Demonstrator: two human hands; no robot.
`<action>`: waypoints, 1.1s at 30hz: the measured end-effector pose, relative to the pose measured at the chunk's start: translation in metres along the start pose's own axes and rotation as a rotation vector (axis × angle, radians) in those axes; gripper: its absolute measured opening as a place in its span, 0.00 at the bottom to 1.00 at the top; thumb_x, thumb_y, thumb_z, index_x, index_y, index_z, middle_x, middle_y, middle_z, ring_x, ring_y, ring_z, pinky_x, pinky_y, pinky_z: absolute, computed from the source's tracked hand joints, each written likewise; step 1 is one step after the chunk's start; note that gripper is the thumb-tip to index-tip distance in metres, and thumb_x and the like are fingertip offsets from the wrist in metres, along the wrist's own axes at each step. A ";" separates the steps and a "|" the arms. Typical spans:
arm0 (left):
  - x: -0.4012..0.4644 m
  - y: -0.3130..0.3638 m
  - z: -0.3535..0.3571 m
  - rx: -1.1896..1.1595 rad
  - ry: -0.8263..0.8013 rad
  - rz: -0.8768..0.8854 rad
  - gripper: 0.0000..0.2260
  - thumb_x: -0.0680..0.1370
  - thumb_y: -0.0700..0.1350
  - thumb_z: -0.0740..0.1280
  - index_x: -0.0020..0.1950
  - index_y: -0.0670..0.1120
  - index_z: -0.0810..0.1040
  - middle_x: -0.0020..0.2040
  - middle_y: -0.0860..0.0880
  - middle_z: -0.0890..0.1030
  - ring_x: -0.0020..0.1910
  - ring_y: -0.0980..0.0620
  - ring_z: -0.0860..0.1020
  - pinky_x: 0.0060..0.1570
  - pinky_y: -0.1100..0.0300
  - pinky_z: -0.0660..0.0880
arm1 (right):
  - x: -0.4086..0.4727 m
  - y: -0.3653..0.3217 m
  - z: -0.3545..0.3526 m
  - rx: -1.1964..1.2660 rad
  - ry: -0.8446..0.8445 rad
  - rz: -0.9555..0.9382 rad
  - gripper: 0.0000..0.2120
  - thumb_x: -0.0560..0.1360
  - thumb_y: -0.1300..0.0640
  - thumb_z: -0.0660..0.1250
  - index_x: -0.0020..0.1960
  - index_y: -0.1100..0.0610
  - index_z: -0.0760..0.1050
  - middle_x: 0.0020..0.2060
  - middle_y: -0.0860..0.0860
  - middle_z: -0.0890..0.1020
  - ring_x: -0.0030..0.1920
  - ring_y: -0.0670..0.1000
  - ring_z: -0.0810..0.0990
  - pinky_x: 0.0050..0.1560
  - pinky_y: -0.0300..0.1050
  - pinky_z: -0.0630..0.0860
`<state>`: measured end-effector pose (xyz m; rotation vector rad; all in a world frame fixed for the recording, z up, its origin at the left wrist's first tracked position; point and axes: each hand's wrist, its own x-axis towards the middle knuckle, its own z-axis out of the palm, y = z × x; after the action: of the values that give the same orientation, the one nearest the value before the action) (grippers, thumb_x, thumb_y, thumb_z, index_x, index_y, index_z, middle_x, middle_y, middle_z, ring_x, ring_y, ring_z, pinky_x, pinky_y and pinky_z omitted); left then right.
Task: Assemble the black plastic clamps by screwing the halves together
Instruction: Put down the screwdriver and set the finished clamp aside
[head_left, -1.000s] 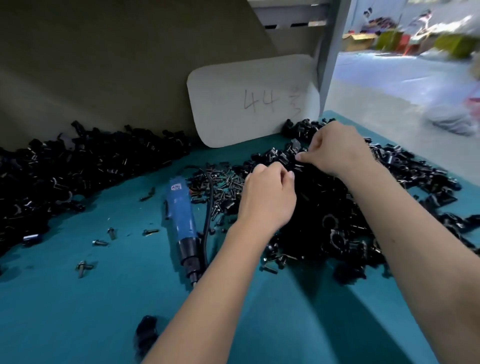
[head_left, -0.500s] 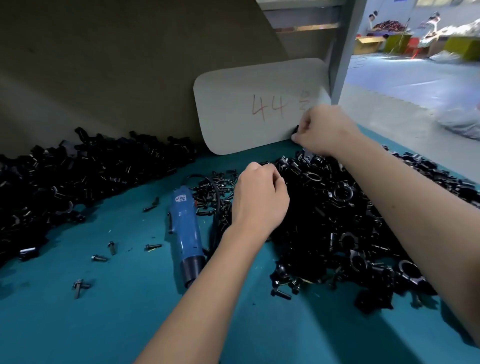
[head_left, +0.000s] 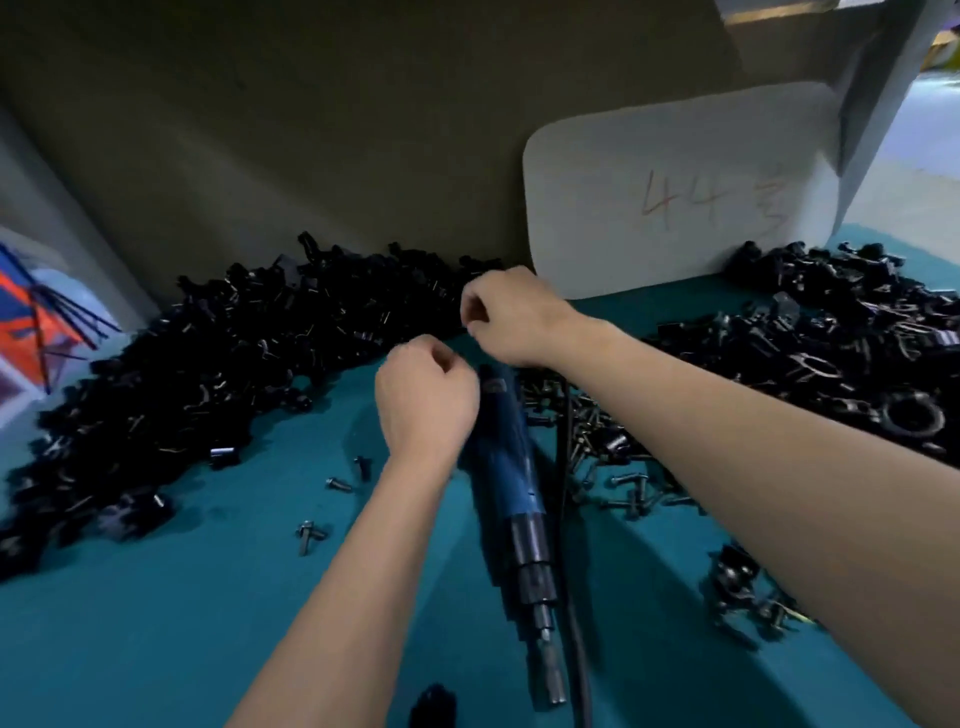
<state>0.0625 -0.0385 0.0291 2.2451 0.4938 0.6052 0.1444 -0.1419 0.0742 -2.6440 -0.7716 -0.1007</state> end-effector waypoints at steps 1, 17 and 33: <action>0.003 -0.011 -0.005 -0.023 0.016 -0.050 0.08 0.77 0.41 0.65 0.49 0.47 0.84 0.46 0.47 0.84 0.49 0.43 0.80 0.48 0.53 0.75 | 0.006 -0.010 0.010 0.000 -0.009 -0.030 0.08 0.78 0.62 0.65 0.51 0.53 0.81 0.51 0.53 0.84 0.52 0.56 0.82 0.50 0.48 0.79; 0.030 -0.077 -0.042 -0.340 0.257 -0.405 0.09 0.76 0.40 0.64 0.42 0.48 0.82 0.42 0.48 0.84 0.40 0.46 0.79 0.40 0.54 0.77 | 0.068 -0.079 0.105 -0.234 -0.172 -0.137 0.29 0.79 0.61 0.67 0.78 0.48 0.66 0.71 0.55 0.68 0.74 0.58 0.64 0.72 0.62 0.65; 0.026 -0.076 -0.041 0.204 -0.175 0.145 0.25 0.73 0.31 0.64 0.68 0.47 0.80 0.60 0.41 0.80 0.60 0.39 0.77 0.59 0.50 0.75 | 0.006 -0.056 0.074 -0.103 -0.172 -0.194 0.14 0.77 0.60 0.68 0.61 0.58 0.73 0.58 0.56 0.76 0.61 0.58 0.73 0.55 0.50 0.72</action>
<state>0.0484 0.0473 0.0042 2.5170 0.3174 0.4408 0.1172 -0.0669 0.0258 -2.6930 -1.1078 0.0363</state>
